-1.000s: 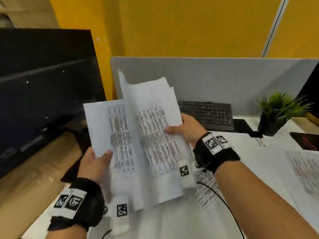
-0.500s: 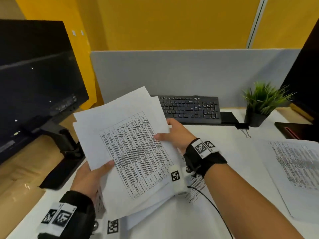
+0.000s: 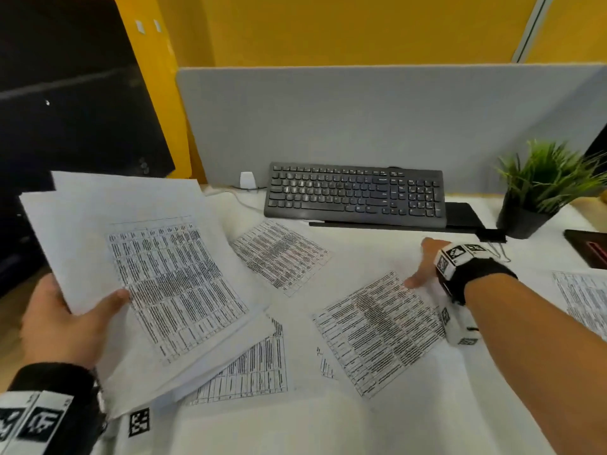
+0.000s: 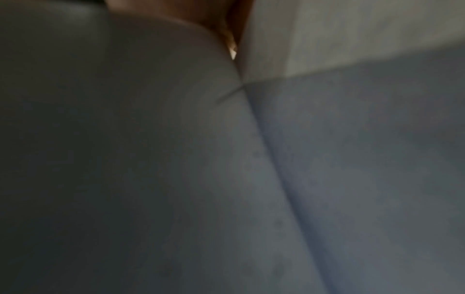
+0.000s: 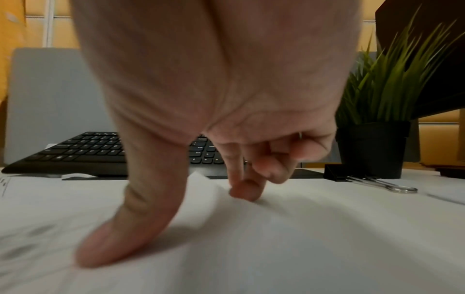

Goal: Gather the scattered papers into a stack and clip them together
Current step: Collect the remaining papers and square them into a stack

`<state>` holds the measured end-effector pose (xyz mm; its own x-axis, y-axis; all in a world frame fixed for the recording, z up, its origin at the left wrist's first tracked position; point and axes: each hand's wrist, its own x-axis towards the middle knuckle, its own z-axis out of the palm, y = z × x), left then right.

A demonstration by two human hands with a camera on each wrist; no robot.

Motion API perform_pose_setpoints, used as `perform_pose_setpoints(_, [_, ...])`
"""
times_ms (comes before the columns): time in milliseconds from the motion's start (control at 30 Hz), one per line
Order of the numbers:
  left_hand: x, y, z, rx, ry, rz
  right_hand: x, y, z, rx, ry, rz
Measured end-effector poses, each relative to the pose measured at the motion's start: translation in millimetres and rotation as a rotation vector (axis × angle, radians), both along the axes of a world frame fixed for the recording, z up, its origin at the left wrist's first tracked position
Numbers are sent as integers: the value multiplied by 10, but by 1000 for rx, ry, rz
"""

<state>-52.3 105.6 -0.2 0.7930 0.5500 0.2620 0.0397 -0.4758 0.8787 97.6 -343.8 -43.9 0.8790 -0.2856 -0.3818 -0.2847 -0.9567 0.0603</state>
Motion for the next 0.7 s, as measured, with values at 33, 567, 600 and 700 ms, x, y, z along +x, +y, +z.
perform_pose_setpoints(33, [39,67,-17,-5,-26,-67,71,-42,-17,2,16,13])
perform_pose_setpoints(567, [187,483,-406,-85,-54,122,139,1576,245,-46,105,839])
perform_pose_setpoints(600, [196,481,-396,-87,-46,125,70,1589,232,-31,114,853])
perform_pose_setpoints(700, [198,521,-425,-77,-56,108,-109,1447,286,-39,129,848])
